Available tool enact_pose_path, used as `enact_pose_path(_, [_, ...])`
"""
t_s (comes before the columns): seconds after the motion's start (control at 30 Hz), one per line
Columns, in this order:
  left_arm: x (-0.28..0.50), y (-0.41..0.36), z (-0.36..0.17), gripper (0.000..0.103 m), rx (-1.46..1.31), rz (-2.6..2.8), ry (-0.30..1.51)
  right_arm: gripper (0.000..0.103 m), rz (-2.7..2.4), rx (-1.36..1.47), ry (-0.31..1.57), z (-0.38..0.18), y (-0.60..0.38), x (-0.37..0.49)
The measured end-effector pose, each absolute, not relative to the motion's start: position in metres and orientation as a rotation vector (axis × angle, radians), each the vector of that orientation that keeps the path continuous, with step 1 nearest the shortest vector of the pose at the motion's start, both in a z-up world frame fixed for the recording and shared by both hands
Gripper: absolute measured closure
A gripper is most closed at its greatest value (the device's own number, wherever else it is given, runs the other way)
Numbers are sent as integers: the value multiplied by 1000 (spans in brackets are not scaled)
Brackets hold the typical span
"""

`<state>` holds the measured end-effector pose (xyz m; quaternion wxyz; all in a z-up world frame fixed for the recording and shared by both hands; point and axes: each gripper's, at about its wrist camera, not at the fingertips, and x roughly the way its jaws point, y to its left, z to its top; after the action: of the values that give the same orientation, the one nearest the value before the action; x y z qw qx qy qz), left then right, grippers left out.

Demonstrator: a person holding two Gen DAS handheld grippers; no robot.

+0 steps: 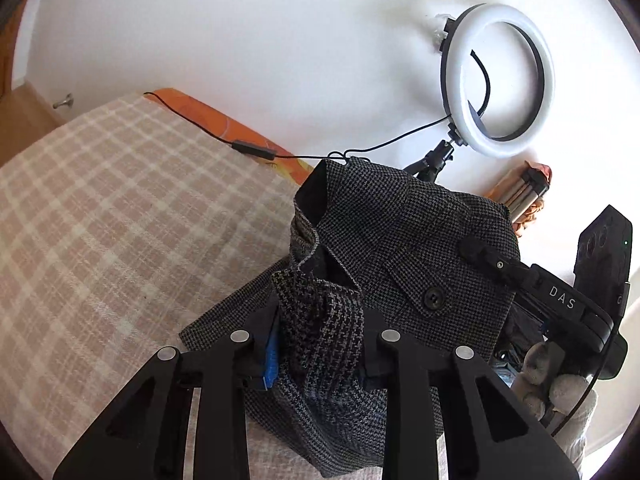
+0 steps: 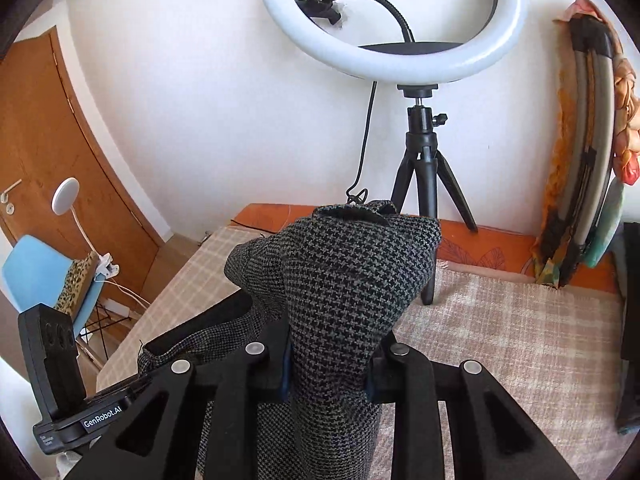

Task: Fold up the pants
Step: 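Lift the grey trousers with the right tool and carry them toward the clothes stack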

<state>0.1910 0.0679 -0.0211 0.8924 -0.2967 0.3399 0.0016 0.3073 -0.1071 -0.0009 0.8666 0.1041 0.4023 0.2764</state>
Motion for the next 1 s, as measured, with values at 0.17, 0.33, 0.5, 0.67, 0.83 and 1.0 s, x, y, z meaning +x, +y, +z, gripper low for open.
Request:
enact_pose_path(0.17, [189, 50, -18, 77, -638, -51, 720, 78, 543, 207, 840, 8, -128, 302])
enact_pose_path(0.33, [200, 34, -52, 77, -683, -69, 820, 78, 495, 243, 895, -15, -159, 301])
enact_pose_path(0.5, [215, 25, -76, 72, -643, -72, 895, 78, 451, 276, 958, -49, -185, 304])
enact_pose_path(0.67, [204, 40, -82, 43, -692, 0, 932, 78, 469, 303, 962, -59, -194, 308])
enact_pose_path(0.83, [194, 51, -91, 31, -767, 45, 964, 77, 477, 307, 957, -64, -193, 310])
enact_pose_path(1.0, [200, 47, -97, 27, -805, 57, 958, 77, 481, 346, 968, -70, -199, 312])
